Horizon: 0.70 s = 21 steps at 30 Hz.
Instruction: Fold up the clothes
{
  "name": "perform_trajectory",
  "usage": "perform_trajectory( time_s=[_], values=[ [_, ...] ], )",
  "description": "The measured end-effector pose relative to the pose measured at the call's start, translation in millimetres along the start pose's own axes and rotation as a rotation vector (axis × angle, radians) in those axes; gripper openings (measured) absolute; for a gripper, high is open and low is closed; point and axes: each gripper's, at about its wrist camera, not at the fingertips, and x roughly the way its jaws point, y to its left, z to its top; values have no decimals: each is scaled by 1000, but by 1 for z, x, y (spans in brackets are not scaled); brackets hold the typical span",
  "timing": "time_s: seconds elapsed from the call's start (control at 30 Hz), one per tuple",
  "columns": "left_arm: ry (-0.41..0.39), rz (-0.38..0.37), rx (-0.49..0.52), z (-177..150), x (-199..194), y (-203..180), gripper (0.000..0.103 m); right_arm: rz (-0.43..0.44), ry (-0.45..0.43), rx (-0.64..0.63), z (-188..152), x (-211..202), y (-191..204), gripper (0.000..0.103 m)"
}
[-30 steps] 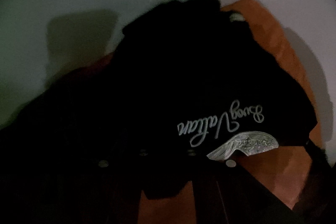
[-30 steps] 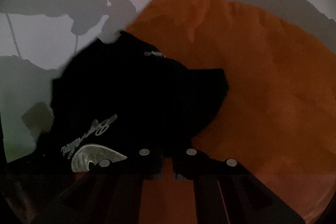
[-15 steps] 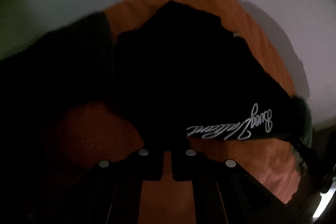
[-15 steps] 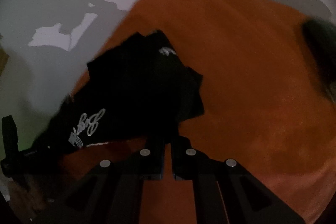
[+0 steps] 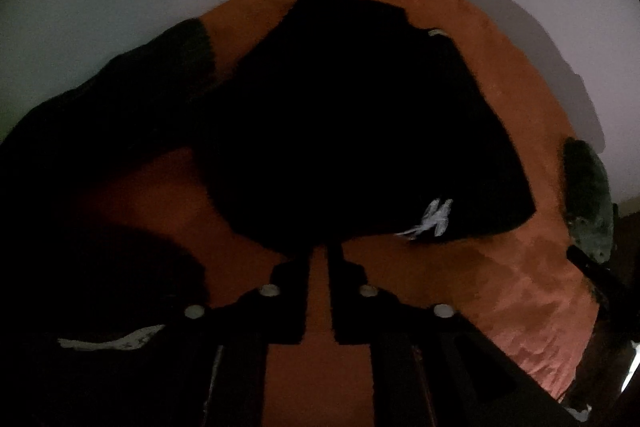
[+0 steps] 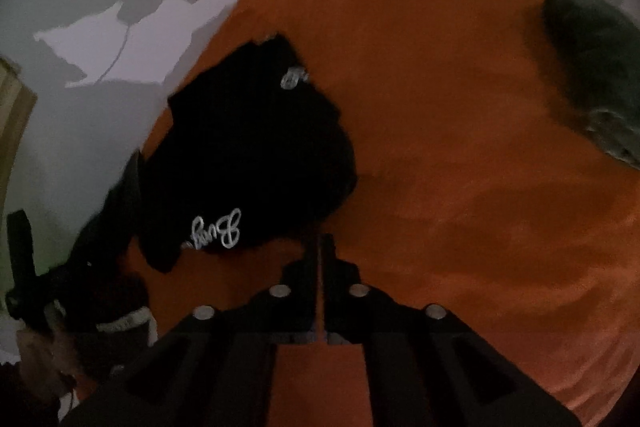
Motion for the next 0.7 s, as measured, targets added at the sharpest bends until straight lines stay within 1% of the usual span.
perform_trajectory(
  time_s=[0.03, 0.07, 0.1, 0.13, 0.17, 0.23, 0.27, 0.37, 0.47, 0.53, 0.57, 0.6, 0.63, 0.67, 0.7],
  values=[
    [-5, 14, -13, 1, 4, 6, 48, 6, 16, -17, 3, 11, 1, 31],
    [-9, 28, -26, 2, 7, 12, 55, 2, 20, -29, 5, 20, 3, 52],
    [-13, 28, -45, 4, 12, 18, 59, -1, 21, -42, 8, 28, 6, 60],
    [-16, 9, -71, 7, 18, 23, 61, -3, 14, -56, 11, 35, 10, 69],
    [-8, -9, -95, 11, 24, 29, 62, -7, 6, -71, 14, 42, 14, 74],
    [32, -44, -132, 20, 39, 40, 68, -18, -8, -113, 26, 55, 29, 78],
    [48, -58, -137, 24, 48, 41, 68, -29, -8, -141, 32, 63, 36, 80],
    [86, -92, -147, 35, 72, 43, 68, -85, 1, -251, 58, 94, 65, 80],
    [98, -83, -124, 44, 97, 35, 68, -134, 13, -345, 79, 125, 89, 80],
    [125, -81, -116, 50, 115, 30, 68, -176, 50, -376, 89, 150, 98, 80],
    [136, -77, -114, 53, 124, 27, 68, -195, 73, -372, 92, 161, 98, 78],
    [143, -70, -109, 54, 131, 24, 68, -209, 86, -361, 94, 169, 97, 72],
    [139, -68, -102, 55, 134, 21, 65, -215, 76, -333, 95, 171, 93, 40],
    [126, -74, -92, 55, 137, 18, 58, -221, 66, -306, 96, 173, 89, 13],
    [114, -79, -83, 55, 139, 15, 25, -227, 57, -278, 97, 174, 86, 11]
  ],
)
